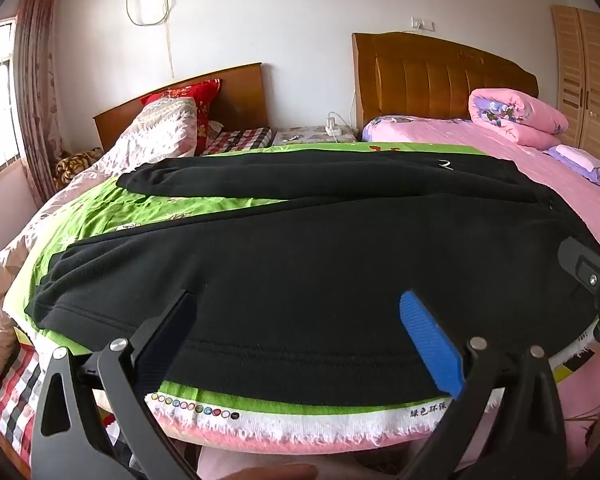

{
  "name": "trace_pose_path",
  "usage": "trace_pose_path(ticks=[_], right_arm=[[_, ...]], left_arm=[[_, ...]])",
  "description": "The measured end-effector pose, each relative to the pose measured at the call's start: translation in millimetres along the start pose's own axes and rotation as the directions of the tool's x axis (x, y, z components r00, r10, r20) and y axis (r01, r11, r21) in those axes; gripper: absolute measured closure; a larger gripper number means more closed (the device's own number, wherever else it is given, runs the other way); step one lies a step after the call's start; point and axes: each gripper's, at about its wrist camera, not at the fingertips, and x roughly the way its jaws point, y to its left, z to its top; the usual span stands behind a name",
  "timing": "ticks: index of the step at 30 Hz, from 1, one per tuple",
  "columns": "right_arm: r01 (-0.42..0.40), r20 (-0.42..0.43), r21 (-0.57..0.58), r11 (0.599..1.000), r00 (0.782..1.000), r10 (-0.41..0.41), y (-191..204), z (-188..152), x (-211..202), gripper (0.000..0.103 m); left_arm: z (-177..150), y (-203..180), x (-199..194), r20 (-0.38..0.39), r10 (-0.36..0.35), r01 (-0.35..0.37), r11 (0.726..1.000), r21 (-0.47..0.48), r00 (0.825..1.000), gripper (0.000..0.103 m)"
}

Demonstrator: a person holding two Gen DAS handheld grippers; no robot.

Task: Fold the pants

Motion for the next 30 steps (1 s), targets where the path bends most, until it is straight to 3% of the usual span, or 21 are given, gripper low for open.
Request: trace_pose_path(ticks=[30], right_arm=[[-0.011,-0.021,0.012,1.0,1.0,0.011,-4.4,-5.9,4.1,0.004]], left_arm=[[-3.1,2.4,3.3,-0.027,-0.007,0.007,1.0,-0.009,1.0,0.001]])
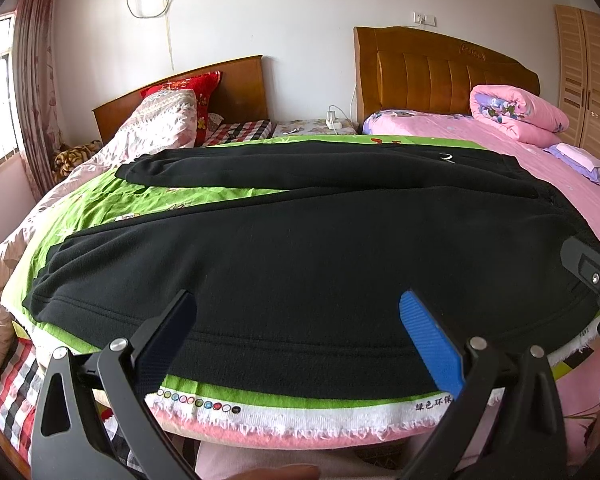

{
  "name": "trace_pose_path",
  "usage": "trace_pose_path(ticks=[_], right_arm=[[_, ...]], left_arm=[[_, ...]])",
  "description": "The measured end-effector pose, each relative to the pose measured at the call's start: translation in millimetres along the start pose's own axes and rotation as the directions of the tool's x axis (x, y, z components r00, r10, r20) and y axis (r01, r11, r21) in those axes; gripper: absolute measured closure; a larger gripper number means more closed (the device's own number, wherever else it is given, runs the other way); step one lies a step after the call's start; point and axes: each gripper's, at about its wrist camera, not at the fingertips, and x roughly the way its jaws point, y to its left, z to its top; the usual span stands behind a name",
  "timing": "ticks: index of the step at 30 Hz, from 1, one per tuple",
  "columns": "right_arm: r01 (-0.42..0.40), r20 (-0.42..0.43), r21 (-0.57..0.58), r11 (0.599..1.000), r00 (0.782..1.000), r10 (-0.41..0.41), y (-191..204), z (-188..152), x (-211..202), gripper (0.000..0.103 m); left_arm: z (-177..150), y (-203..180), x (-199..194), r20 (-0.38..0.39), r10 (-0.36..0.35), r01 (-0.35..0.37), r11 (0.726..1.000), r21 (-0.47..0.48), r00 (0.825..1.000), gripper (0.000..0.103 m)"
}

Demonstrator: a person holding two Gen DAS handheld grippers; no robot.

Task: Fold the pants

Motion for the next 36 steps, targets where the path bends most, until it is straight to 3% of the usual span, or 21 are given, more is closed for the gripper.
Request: trace_pose_path(ticks=[36], right_arm=[[-0.002,-0.02,0.005,1.0,1.0,0.002,-0.6,0.2,0.7,0.004]], left_arm=[[-1.4,3.3,0.3,-0.01,-0.005,0.005,1.0,-0.001,1.0,0.001]])
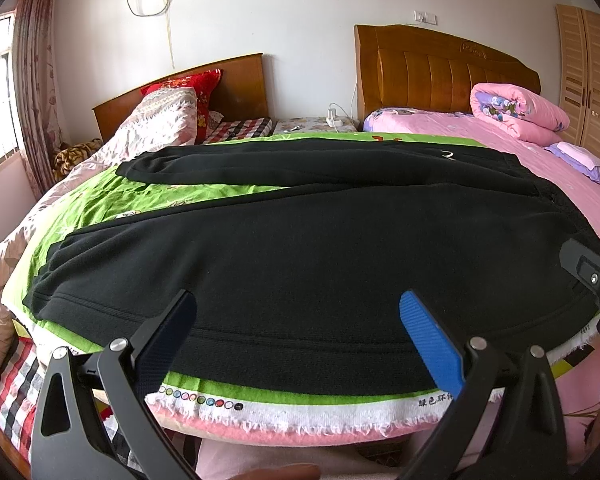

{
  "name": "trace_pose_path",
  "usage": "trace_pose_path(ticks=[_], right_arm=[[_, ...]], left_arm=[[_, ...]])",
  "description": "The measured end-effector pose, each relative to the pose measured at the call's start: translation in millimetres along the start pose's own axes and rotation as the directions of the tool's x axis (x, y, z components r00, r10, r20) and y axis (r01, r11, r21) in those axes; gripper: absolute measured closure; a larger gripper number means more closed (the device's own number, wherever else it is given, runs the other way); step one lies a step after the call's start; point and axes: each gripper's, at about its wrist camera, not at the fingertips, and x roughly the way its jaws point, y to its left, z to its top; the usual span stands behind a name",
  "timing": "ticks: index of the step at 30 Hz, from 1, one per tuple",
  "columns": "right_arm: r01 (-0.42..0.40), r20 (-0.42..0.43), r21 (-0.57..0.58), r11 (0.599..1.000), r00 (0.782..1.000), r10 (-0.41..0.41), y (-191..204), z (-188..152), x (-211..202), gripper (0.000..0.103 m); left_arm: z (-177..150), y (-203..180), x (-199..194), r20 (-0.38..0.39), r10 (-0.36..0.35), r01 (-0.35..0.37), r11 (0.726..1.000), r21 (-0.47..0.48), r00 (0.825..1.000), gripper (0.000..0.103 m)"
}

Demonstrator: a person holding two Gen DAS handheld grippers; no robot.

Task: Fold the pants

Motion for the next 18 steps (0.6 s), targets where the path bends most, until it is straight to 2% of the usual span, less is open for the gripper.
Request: trace_pose_path(ticks=[4,6,9,11,13,15,16,18], right_arm=[[0.002,-0.003,-0.008,1.0,1.0,-0.002,-1.5,4.6,2.0,0.004],[-0.008,0.009,-0.035,0.999,1.0,0.008,-2.1,11.1,2.8,0.004],[-0.085,-0.002,-0.107,0.991,0.996,0.085,-4.3,34.2,11.5,0.004],[-0.138,-0.047,-0.194,0.971,0.99,0.132,-4.3,61.0,29.3,0.004],[-0.163,-0.1,-0.282,0.945,0.985,0.14,-3.5,86.0,55.4,0.004],[-0.175,-0.126,-0.371,0.912,0.982,0.137,-3.1,109.9,85.6,0.004],[-0.18,-0.151,-0.408,0.895,0.98,0.128,-4.0,125.6,108.9,0.004],[-0.189,-0.177,-0.424,0.886,0.976,0.123,-8.5,151.8,147.4,0.004]], left_arm=[[-0.6,1.9,1.5,-0.018,-0.015,0.015,1.0,0.003,1.0,0.001],[3.0,2.8,2.7,-0.029,-0.059,0.059,0.998,0.011,0.998,0.001],[18.2,4.6,7.6,-0.051,-0.137,0.139,0.989,0.049,0.989,0.001],[36.3,5.3,13.6,-0.064,-0.195,0.199,0.977,0.075,0.979,0.001],[59.9,5.2,23.9,-0.071,-0.189,0.196,0.974,0.112,0.979,0.001],[86.1,7.2,40.5,-0.11,-0.203,0.215,0.97,0.114,0.973,0.001],[105.0,13.6,57.9,-0.162,-0.248,0.261,0.963,0.064,0.955,0.001],[127.2,21.5,87.4,-0.262,-0.309,0.317,0.948,-0.014,0.914,0.001]])
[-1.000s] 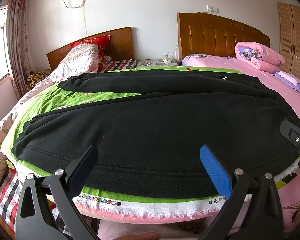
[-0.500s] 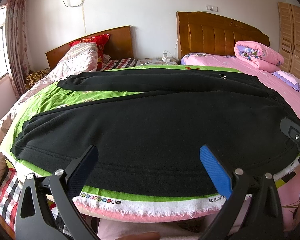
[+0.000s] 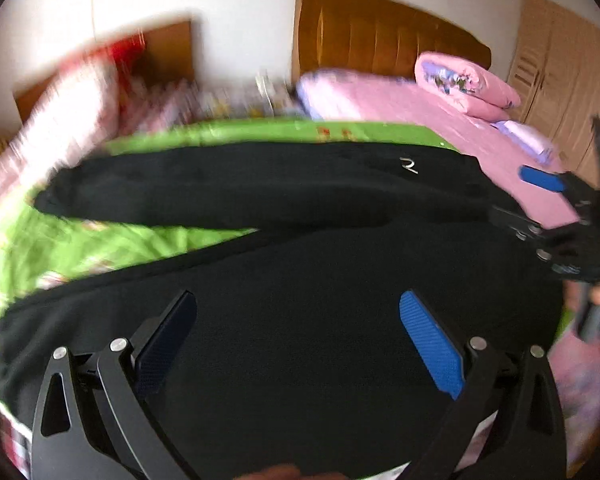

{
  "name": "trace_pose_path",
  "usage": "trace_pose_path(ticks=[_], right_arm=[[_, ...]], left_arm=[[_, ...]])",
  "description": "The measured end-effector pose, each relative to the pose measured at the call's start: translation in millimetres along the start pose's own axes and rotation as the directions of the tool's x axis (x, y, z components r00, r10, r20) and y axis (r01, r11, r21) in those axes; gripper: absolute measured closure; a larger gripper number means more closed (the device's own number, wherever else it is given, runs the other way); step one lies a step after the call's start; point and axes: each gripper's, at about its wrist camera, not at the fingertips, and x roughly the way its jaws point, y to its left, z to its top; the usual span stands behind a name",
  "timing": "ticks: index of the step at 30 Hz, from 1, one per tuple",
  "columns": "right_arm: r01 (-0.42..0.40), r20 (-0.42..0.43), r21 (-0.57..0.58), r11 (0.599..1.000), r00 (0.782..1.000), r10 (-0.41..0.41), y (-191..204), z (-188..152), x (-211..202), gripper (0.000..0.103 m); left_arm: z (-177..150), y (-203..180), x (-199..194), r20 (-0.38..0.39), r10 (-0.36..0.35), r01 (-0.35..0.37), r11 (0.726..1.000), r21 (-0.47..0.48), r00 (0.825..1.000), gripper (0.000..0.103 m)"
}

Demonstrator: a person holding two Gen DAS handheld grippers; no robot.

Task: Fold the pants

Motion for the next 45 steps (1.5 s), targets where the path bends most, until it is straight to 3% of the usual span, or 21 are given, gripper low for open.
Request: trace_pose_path(ticks=[2,4,6,8,11,15,17,20,22,23,25,27,28,32,35,38,40,41,42,43,45], right_arm=[[-0.044,-0.052,-0.034,0.998,0.998,0.042,-23.4,29.4,46.4,0.004],[-0.044,-0.105,-0.073,0.996,0.994,0.036,-39.8,47.5,86.8,0.004],[-0.067,-0.161,-0.083,0.994,0.986,0.053,-53.3,61.2,125.1,0.004],[-0.111,-0.206,-0.043,0.993,0.973,0.1,-70.5,70.7,161.7,0.004],[-0.176,-0.278,0.041,0.984,0.943,0.18,-94.1,80.6,212.0,0.004],[-0.235,-0.351,0.068,0.97,0.904,0.244,-106.6,75.9,248.0,0.004],[-0.307,-0.366,0.081,0.948,0.876,0.314,-108.0,69.5,253.7,0.005],[-0.36,-0.37,0.066,0.931,0.858,0.358,-108.9,67.9,252.0,0.006],[-0.417,-0.345,0.076,0.906,0.841,0.416,-109.9,69.3,240.5,0.033],[-0.43,-0.336,0.051,0.901,0.843,0.421,-107.0,69.2,231.6,0.056],[-0.399,-0.329,-0.025,0.917,0.869,0.369,-97.4,66.5,215.3,0.068],[-0.343,-0.302,-0.085,0.936,0.904,0.304,-89.4,61.7,195.5,0.087],[-0.301,-0.268,-0.134,0.944,0.928,0.258,-81.7,57.3,177.4,0.092],[-0.166,-0.092,-0.229,0.959,0.985,0.148,-53.3,34.2,107.4,0.093],[-0.099,0.035,-0.233,0.968,0.993,0.11,-27.0,8.8,61.4,0.094],[-0.057,0.106,-0.208,0.977,0.991,0.081,-5.4,-16.4,31.1,0.095],[-0.05,0.123,-0.169,0.984,0.99,0.071,2.5,-27.2,24.7,0.095],[-0.052,0.124,-0.148,0.988,0.99,0.071,3.3,-31.3,24.6,0.095],[-0.05,0.121,-0.142,0.989,0.99,0.068,6.4,-30.6,28.1,0.095],[-0.046,0.123,-0.128,0.991,0.99,0.062,7.2,-32.3,30.3,0.095],[-0.056,0.124,-0.105,0.993,0.99,0.069,6.6,-34.8,28.2,0.094]], left_arm=[[30.3,18.1,31.0,-0.145,-0.118,0.11,0.992,-0.059,0.982,0.001],[50.3,28.6,55.4,-0.207,-0.215,0.198,0.975,-0.102,0.954,0.002],[64.1,40.4,71.7,-0.216,-0.271,0.234,0.955,-0.182,0.938,0.002],[81.8,55.0,86.9,-0.188,-0.354,0.3,0.917,-0.264,0.916,0.002],[100.3,74.8,96.7,-0.103,-0.342,0.287,0.89,-0.354,0.934,0.002],[116.4,86.8,113.6,-0.078,-0.405,0.342,0.848,-0.406,0.911,0.002],[122.2,90.0,119.6,-0.081,-0.426,0.357,0.835,-0.419,0.901,0.002],[126.3,85.1,122.7,-0.082,-0.41,0.344,0.844,-0.41,0.908,0.002],[134.9,85.6,136.5,-0.105,-0.404,0.334,0.855,-0.396,0.909,0.002],[143.0,85.9,144.7,-0.111,-0.405,0.331,0.853,-0.404,0.908,0.002],[146.6,88.3,158.7,-0.116,-0.407,0.323,0.842,-0.433,0.906,0.002],[149.3,90.6,171.6,-0.115,-0.409,0.318,0.831,-0.456,0.905,0.002],[152.7,91.3,178.8,-0.11,-0.414,0.317,0.819,-0.479,0.904,0.002],[161.3,91.8,193.4,-0.092,-0.44,0.328,0.777,-0.537,0.893,0.002],[169.7,88.1,203.2,-0.084,-0.448,0.326,0.755,-0.569,0.89,0.002],[172.7,76.9,210.3,-0.123,-0.425,0.29,0.775,-0.562,0.897,0.003],[170.0,67.3,215.9,-0.167,-0.384,0.241,0.805,-0.541,0.908,0.019],[166.3,63.1,218.2,-0.181,-0.391,0.247,0.813,-0.527,0.902,0.057],[161.5,56.4,220.3,-0.204,-0.404,0.259,0.825,-0.502,0.892,0.082],[156.0,55.6,216.4,-0.193,-0.388,0.255,0.835,-0.487,0.901,0.082],[144.6,45.4,186.1,-0.111,-0.301,0.234,0.884,-0.405,0.947,0.087]])
